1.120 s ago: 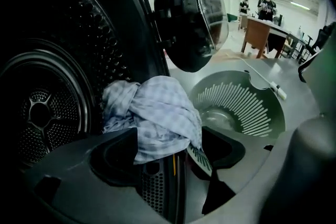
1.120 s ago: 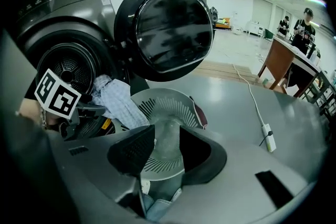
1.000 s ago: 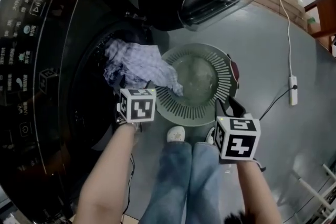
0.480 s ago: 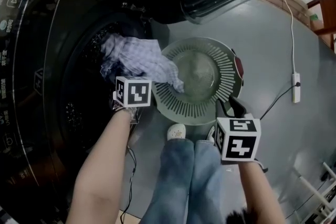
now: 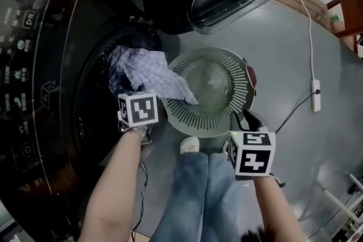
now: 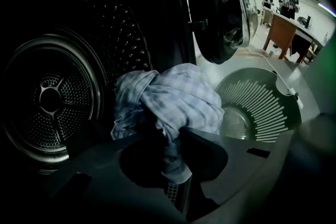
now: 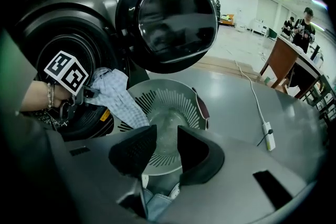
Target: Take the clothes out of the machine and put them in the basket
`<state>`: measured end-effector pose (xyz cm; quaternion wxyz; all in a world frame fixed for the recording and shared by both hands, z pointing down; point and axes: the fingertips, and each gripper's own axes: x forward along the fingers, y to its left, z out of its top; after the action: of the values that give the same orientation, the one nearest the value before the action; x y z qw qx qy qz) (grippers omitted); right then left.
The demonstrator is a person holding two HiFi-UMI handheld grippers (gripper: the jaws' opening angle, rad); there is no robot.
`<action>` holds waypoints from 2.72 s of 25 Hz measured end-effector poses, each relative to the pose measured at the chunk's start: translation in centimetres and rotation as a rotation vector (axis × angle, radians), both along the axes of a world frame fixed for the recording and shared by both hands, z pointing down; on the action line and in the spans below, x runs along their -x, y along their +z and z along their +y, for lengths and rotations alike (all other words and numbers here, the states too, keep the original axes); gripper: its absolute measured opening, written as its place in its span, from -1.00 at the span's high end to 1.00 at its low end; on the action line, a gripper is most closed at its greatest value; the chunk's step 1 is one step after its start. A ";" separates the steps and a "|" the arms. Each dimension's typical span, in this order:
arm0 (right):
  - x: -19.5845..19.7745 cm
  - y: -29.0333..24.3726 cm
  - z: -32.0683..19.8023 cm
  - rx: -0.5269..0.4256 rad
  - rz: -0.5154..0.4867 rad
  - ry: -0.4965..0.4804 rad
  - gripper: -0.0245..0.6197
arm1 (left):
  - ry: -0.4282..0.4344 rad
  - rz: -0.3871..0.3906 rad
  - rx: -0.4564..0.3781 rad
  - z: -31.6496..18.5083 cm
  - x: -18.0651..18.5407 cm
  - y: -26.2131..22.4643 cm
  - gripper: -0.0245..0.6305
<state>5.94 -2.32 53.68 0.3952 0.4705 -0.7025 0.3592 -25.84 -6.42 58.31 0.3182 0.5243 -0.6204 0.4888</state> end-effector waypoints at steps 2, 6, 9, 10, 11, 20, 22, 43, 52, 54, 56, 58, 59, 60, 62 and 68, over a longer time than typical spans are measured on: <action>-0.3 -0.8 -0.4 -0.009 0.002 -0.004 0.55 | -0.006 0.022 -0.017 0.3 -0.9 -1.0 0.71; -1.2 -2.3 -1.5 -0.034 0.005 -0.001 0.56 | 0.052 0.062 -0.062 0.4 -4.1 -3.2 0.71; -1.8 -3.0 -1.9 -0.045 0.008 0.005 0.57 | 0.072 0.123 -0.082 0.6 -6.9 -4.4 0.71; -2.0 -3.2 -1.9 -0.046 0.009 0.009 0.57 | 0.071 0.146 -0.087 0.8 -7.7 -4.7 0.71; -2.2 -3.3 -1.9 -0.045 0.009 0.014 0.57 | 0.072 0.170 -0.093 0.9 -8.5 -5.0 0.71; -3.4 -4.0 -1.4 -0.036 -0.005 0.057 0.59 | 0.167 0.326 -0.130 0.7 -16.2 -7.9 0.71; -3.7 -3.9 -1.3 -0.034 -0.002 0.065 0.59 | 0.190 0.354 -0.130 0.8 -17.5 -8.3 0.71; -5.3 -2.3 -0.7 -0.001 0.007 0.105 0.62 | 0.238 0.434 0.029 2.6 -20.6 -4.8 -0.31; -4.4 -0.3 -0.3 0.018 0.009 0.084 0.63 | 0.140 0.357 0.053 4.1 -15.6 -1.9 -0.32; -4.3 0.4 0.0 0.027 0.010 0.084 0.63 | 0.109 0.340 0.051 4.7 -14.3 -1.3 -0.32; -4.1 1.2 0.3 0.037 0.008 0.087 0.65 | 0.083 0.319 0.045 5.2 -13.0 -0.7 -0.32; -3.8 1.8 0.4 0.040 0.014 0.076 0.72 | 0.068 0.281 0.030 5.2 -11.2 -0.3 -0.32; -3.6 2.1 0.4 0.038 0.022 0.063 0.79 | 0.060 0.261 0.019 5.0 -10.2 -0.3 -0.32; -3.4 2.3 0.4 0.036 0.032 0.050 0.85 | 0.052 0.244 0.007 4.7 -9.4 -0.3 -0.32; -3.0 2.8 0.5 0.039 0.036 0.036 0.92 | 0.033 0.216 -0.022 4.4 -7.8 -0.7 -0.32; -1.4 3.4 0.7 0.060 -0.005 0.035 0.92 | -0.075 0.044 -0.094 4.3 -0.9 -2.6 -0.34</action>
<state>7.35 -1.57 57.11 0.4010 0.4698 -0.6839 0.3883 -24.90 -2.08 55.74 0.3251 0.5255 -0.6547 0.4353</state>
